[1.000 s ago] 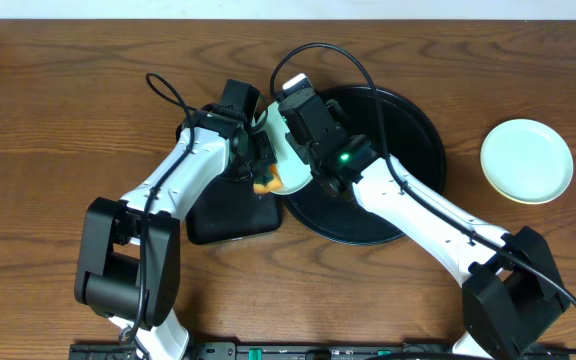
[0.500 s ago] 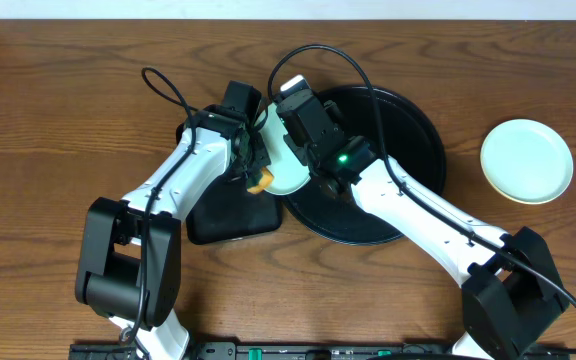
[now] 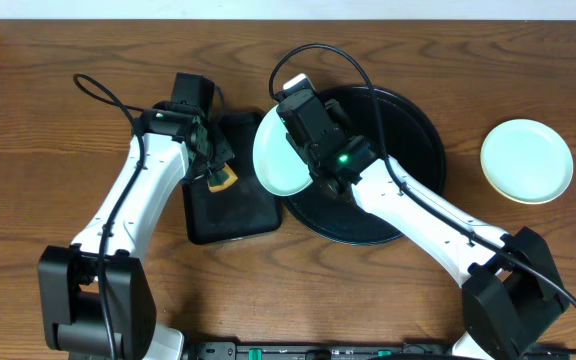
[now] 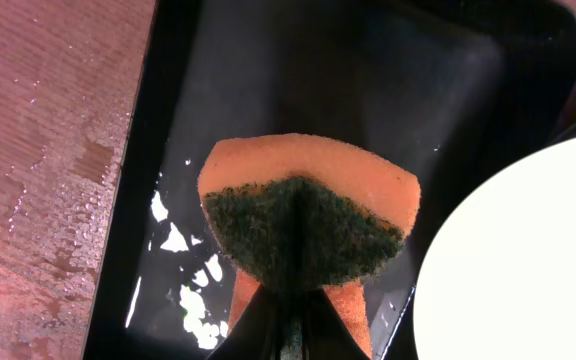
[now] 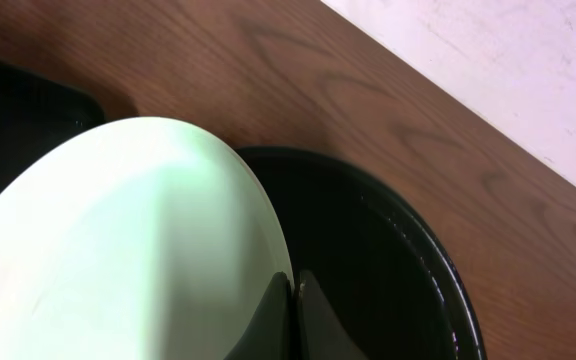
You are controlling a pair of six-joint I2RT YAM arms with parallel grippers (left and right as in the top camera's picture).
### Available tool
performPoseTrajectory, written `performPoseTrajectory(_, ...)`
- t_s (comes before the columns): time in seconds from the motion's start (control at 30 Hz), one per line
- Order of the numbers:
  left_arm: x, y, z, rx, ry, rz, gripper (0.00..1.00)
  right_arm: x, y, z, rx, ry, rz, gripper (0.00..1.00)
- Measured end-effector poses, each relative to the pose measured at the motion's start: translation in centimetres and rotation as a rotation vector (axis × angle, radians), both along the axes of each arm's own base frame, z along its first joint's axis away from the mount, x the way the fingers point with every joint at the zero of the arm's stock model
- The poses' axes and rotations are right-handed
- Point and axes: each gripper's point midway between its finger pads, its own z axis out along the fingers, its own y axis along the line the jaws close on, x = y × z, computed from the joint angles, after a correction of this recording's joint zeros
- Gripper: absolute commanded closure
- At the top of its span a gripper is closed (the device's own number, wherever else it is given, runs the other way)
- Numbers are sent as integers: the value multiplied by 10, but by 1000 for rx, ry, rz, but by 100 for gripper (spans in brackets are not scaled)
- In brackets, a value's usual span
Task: Clean dirty plates on tray and stack at the side
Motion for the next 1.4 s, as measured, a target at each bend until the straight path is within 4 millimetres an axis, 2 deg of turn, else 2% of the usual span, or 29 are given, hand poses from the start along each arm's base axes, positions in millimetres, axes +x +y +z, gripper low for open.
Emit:
performPoseTrajectory(0.07, 0, 0, -1, 0, 4, 0, 90, 1, 0, 1, 2, -3, -1, 99)
performPoseTrajectory(0.13, 0, -2, -1, -1, 4, -3, 83, 1, 1, 2, 6, -9, -1, 99)
performPoseTrajectory(0.23, 0, -3, -1, 1, 3, -9, 59, 3, 2, 4, 7, -20, 2, 99)
performPoseTrajectory(0.37, 0, -2, -2, 10, 3, -28, 49, 7, 5, 10, -18, -50, 36, 99)
performPoseTrajectory(0.57, -2, -2, -5, 22, 17, -59, 47, 5, 7, 11, -60, -61, 60, 99)
performPoseTrajectory(0.67, -4, 0, -3, 24, 16, -66, 43, 4, 9, 11, -66, -62, 67, 99)
performPoseTrajectory(0.77, -5, 5, 11, 22, -16, -58, 33, 4, 9, 11, -65, -62, 68, 99)
performPoseTrajectory(0.93, -9, 15, 53, 13, -133, -37, 23, -1, 4, 2, -29, -5, 38, 97)
performPoseTrajectory(1.03, -15, 17, 67, 16, -163, -52, 20, -2, -9, -16, 108, 126, -12, 62)
performPoseTrajectory(1.1, -17, 17, 67, 18, -159, -58, 20, 6, -27, -22, 208, 195, -58, 58)
performPoseTrajectory(1.13, -17, 17, 67, 19, -157, -60, 16, 12, -39, -25, 264, 230, -88, 58)
performPoseTrajectory(1.27, -17, 17, 66, 22, -154, -67, 15, 29, -87, -37, 455, 356, -164, 60)
performPoseTrajectory(1.33, -17, 17, 66, 23, -153, -70, 15, 30, -98, -49, 524, 433, -164, 61)
performPoseTrajectory(1.4, -17, 17, 66, 24, -153, -74, 15, 26, -98, -65, 582, 519, -137, 61)
